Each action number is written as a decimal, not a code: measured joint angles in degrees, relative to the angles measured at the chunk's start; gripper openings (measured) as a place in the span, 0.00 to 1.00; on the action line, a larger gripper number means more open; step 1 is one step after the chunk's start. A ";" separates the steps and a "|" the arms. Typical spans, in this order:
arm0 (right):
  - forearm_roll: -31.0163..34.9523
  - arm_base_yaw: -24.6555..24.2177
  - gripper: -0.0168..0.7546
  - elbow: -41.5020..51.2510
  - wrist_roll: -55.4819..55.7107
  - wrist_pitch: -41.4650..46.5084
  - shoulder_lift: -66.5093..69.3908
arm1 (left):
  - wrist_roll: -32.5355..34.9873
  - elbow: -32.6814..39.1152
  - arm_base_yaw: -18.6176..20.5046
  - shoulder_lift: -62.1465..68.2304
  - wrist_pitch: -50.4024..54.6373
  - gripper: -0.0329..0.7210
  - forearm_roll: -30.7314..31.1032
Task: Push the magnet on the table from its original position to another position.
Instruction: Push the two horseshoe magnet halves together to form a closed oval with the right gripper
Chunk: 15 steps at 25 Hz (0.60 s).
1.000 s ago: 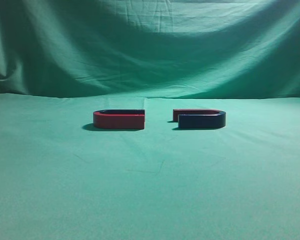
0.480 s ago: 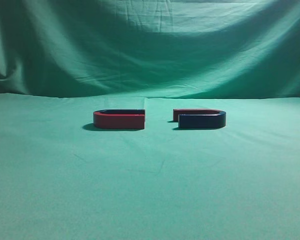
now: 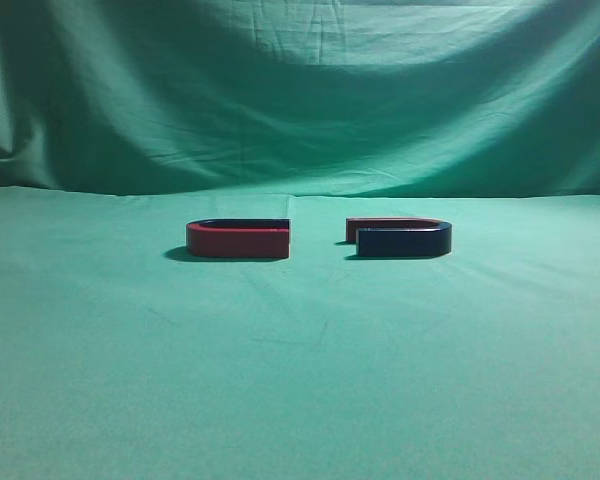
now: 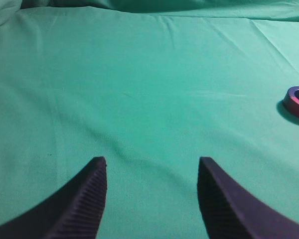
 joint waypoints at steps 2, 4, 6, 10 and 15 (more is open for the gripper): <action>1.45 0.00 0.02 -3.87 -0.55 4.97 6.39 | 0.00 0.00 0.00 0.00 0.00 0.54 0.00; 6.04 0.00 0.02 -8.09 -0.92 10.08 11.70 | 0.00 0.00 0.00 0.00 0.00 0.54 0.00; 11.45 0.00 0.02 -12.15 -3.93 15.60 16.43 | 0.00 0.00 0.00 0.00 0.00 0.54 0.00; 22.52 0.00 0.02 -20.01 -16.00 20.81 24.09 | 0.00 0.00 0.00 0.00 0.00 0.54 0.00; 30.00 0.84 0.02 -29.10 -23.57 26.09 33.74 | 0.00 0.00 0.00 0.00 0.00 0.54 0.00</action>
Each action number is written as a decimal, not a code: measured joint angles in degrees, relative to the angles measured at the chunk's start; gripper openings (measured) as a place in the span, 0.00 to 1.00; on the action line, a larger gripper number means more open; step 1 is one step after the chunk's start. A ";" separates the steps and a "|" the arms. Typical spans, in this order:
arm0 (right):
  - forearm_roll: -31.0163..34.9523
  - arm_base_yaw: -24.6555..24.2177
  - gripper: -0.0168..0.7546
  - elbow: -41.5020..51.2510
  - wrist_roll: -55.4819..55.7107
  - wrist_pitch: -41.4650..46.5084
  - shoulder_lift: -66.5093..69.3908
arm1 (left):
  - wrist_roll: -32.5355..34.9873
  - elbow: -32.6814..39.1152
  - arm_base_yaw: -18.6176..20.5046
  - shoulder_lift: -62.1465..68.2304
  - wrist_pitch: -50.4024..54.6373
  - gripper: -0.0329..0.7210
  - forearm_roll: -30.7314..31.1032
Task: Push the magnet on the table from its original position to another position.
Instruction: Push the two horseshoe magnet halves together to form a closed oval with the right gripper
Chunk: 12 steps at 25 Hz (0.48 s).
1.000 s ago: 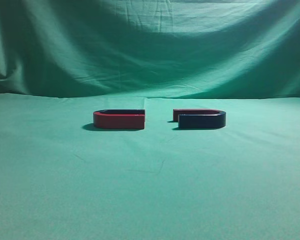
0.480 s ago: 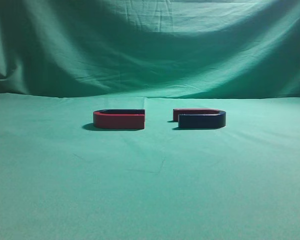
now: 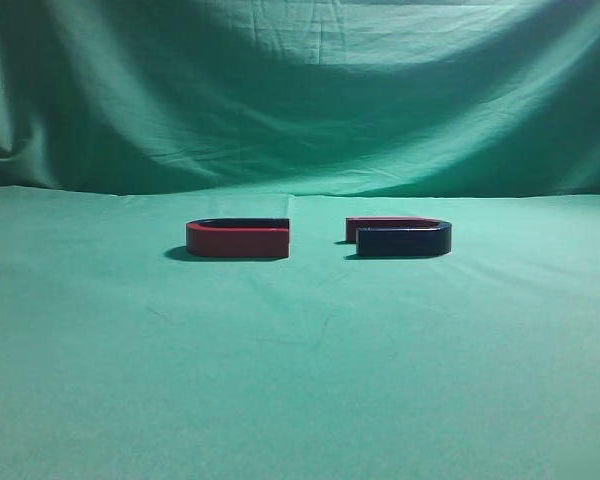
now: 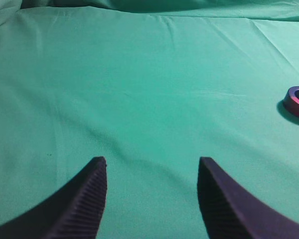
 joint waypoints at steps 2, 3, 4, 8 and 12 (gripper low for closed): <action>0.36 1.78 0.02 -3.30 -0.81 1.82 4.33 | 0.00 0.00 0.00 0.00 0.00 0.54 0.00; 0.41 3.18 0.02 -5.09 -1.15 2.29 6.42 | 0.00 0.00 0.00 0.00 0.00 0.54 0.00; 0.41 4.78 0.02 -6.82 -1.55 2.88 8.09 | 0.00 0.00 0.00 0.00 0.00 0.54 0.00; -1.67 9.75 0.02 -12.91 -1.88 3.47 14.86 | 0.00 0.00 0.00 0.00 0.00 0.54 0.00; -2.60 10.91 0.02 -18.25 -1.88 3.70 20.00 | 0.00 0.00 0.00 0.00 0.00 0.54 0.00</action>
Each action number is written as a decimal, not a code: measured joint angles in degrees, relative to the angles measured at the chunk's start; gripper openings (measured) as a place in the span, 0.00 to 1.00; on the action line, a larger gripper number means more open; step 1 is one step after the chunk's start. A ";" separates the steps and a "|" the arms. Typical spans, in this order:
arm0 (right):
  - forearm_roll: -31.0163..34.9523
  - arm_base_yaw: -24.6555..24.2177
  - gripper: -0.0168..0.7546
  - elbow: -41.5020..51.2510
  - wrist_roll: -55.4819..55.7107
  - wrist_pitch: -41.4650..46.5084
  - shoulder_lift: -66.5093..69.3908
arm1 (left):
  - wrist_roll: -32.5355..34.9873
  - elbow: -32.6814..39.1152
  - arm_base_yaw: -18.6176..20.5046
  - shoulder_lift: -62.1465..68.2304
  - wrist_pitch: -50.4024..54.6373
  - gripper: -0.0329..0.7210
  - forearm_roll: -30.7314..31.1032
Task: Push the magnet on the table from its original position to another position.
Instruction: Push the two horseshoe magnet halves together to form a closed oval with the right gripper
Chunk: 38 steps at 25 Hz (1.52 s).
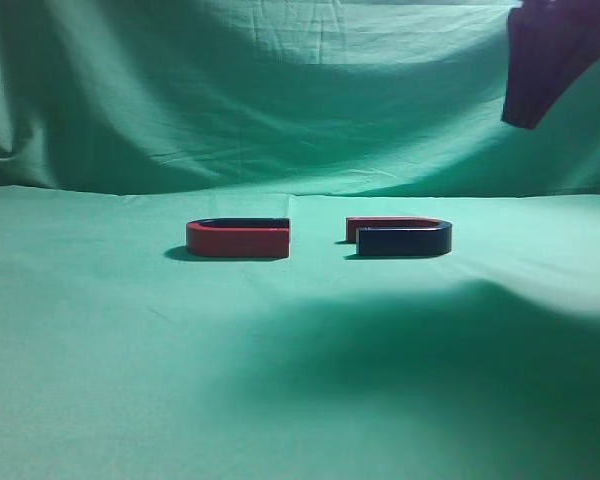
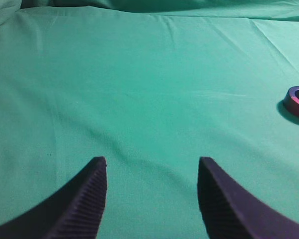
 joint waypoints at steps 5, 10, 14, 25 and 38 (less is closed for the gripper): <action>0.37 0.10 0.02 -2.57 0.22 -0.73 3.03 | 0.00 0.00 0.00 0.00 0.00 0.54 0.00; 1.73 0.10 0.02 -2.75 -0.68 -1.72 3.51 | 0.00 0.00 0.00 0.00 0.00 0.54 0.00; 1.63 0.10 0.02 -3.79 0.17 -0.89 5.35 | 0.00 0.00 0.00 0.00 0.00 0.54 0.00; -16.90 8.35 0.02 -13.72 16.71 6.37 15.43 | 0.00 0.00 0.00 0.00 0.00 0.54 0.00; -21.14 8.74 0.02 -15.39 22.76 3.82 19.72 | 0.00 0.00 0.00 0.00 0.00 0.54 0.00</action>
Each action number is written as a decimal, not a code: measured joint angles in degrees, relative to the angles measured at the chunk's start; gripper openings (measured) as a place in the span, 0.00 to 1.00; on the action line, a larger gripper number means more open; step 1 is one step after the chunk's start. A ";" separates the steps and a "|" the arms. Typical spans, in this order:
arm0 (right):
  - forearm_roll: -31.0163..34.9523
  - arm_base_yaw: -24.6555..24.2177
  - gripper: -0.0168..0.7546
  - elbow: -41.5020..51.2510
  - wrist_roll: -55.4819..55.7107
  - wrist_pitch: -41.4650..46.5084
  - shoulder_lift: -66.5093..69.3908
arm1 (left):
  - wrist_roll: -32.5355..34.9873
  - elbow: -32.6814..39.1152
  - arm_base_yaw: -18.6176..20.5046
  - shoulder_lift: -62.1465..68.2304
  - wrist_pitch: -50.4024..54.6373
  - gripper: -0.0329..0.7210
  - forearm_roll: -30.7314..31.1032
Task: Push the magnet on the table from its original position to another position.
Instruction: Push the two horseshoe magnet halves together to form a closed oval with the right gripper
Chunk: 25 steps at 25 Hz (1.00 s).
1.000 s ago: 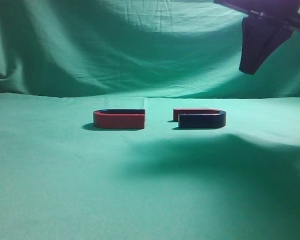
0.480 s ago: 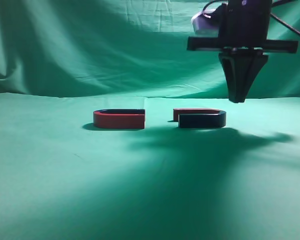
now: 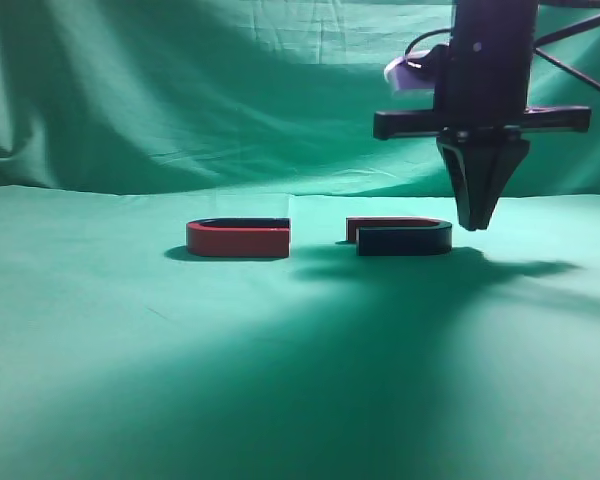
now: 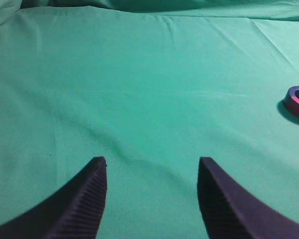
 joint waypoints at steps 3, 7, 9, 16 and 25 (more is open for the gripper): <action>0.70 0.00 0.02 -0.78 0.00 -0.37 1.69 | 0.00 0.00 0.00 0.00 0.00 0.54 0.00; 2.72 0.00 0.02 -1.61 0.00 -0.37 2.38 | 0.00 0.00 0.00 0.00 0.00 0.54 0.00; 2.99 0.27 0.02 -1.66 0.00 -0.37 2.38 | 0.00 0.00 0.00 0.00 0.00 0.54 0.00; 3.96 3.05 0.02 -1.74 1.05 -0.37 2.38 | 0.00 0.00 0.00 0.00 0.00 0.54 0.00; 5.12 5.28 0.02 -1.74 1.56 -2.90 2.38 | 0.00 0.00 0.00 0.00 0.00 0.54 0.00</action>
